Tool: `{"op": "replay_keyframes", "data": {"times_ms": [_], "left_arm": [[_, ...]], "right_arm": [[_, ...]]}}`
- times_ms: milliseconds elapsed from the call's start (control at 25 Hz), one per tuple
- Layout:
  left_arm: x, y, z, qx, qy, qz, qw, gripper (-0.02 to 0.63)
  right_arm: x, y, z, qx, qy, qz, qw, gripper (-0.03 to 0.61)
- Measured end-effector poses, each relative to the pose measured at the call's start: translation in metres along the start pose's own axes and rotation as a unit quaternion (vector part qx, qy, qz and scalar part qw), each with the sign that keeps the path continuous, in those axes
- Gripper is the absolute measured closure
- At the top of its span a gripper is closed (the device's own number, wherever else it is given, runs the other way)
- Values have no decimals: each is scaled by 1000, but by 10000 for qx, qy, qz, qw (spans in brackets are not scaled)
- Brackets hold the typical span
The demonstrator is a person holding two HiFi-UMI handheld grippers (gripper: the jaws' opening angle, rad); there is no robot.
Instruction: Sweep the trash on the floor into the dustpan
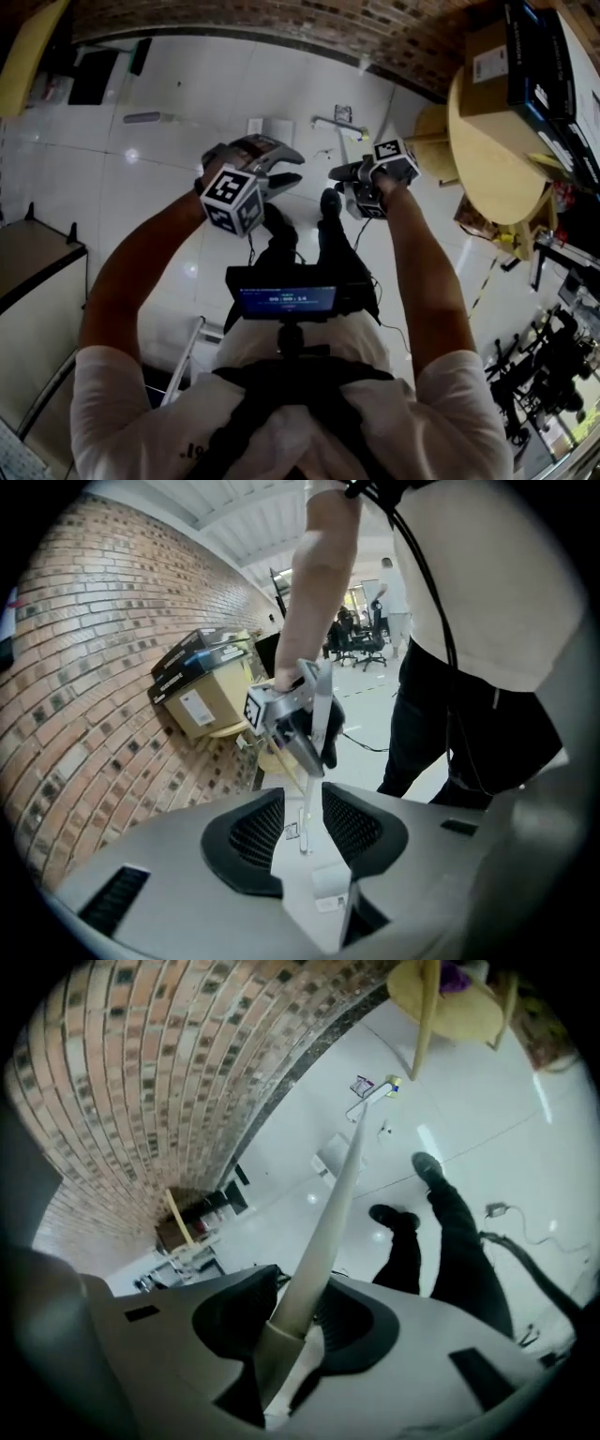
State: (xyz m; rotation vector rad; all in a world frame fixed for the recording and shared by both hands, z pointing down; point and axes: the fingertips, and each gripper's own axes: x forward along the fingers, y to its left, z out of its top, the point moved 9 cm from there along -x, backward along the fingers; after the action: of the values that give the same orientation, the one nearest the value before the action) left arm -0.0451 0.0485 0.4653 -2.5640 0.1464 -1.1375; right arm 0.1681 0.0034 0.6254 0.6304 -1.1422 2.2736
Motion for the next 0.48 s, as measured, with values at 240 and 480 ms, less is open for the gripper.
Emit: {"op": "replay_keyframes", "data": {"times_ms": [240,480], "left_arm": [[-75,18,-54,-1025,306,955,9897,483],[-153,48,-79,-1816,495,1964,9623,462]], "right_arm": [[-52,-4,-31,-1505,917,-2289,9574,471],[-108,-35,-16,-2875,1211,-4935,8119,526]]}}
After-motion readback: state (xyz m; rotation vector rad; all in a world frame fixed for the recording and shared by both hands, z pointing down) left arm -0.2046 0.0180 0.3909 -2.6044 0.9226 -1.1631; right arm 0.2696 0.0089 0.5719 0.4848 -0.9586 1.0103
